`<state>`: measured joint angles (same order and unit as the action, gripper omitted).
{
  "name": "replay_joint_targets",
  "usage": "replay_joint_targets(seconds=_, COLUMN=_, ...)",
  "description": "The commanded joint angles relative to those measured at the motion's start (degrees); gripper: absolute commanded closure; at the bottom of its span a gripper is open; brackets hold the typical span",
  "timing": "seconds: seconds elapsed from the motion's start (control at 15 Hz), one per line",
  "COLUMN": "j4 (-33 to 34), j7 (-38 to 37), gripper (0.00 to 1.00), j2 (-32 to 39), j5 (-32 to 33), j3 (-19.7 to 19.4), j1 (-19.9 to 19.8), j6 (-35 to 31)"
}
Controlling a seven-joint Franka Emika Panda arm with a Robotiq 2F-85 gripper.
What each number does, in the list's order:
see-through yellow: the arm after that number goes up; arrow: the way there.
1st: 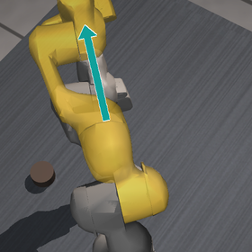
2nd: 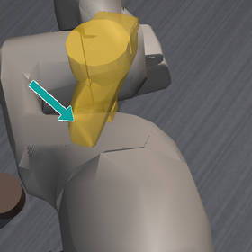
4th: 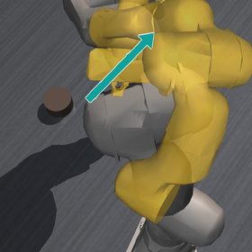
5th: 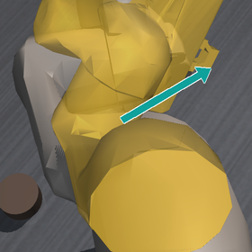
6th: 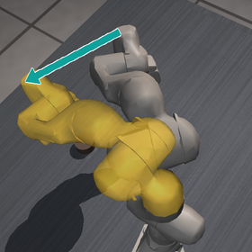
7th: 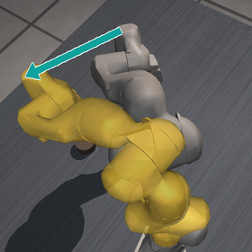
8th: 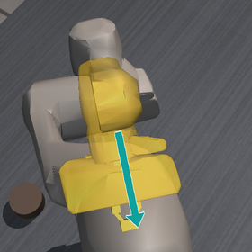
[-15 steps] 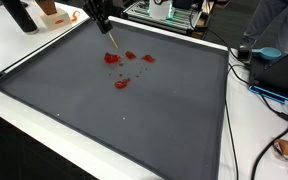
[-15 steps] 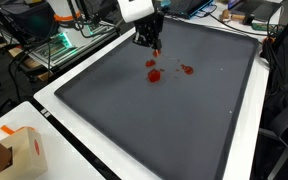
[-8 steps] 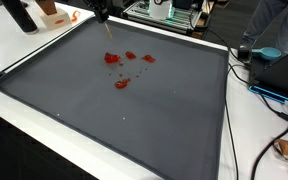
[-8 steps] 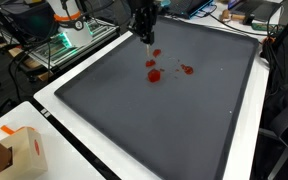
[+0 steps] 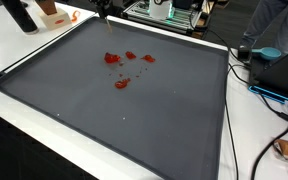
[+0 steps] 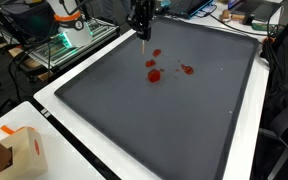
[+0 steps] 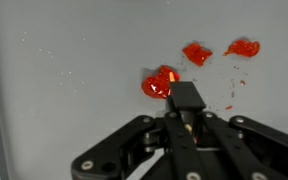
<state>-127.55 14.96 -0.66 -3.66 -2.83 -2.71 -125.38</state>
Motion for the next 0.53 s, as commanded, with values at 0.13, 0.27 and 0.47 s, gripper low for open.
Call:
replay_joint_targets(seconds=0.13, j4=0.2, j7=-4.05, gripper=0.97, j2=0.1, j5=2.41, j3=0.32, j1=0.26, j6=0.56)
replay_joint_targets(seconds=0.27, j4=0.15, j7=-12.96, gripper=0.97, j2=0.14, j5=7.07, j3=1.05, j1=0.89, j6=0.02)
replay_joint_targets(seconds=0.47, j4=1.34, j7=-25.92, gripper=0.97, j2=1.13, j5=13.37, j3=2.42, j1=2.03, j6=1.25)
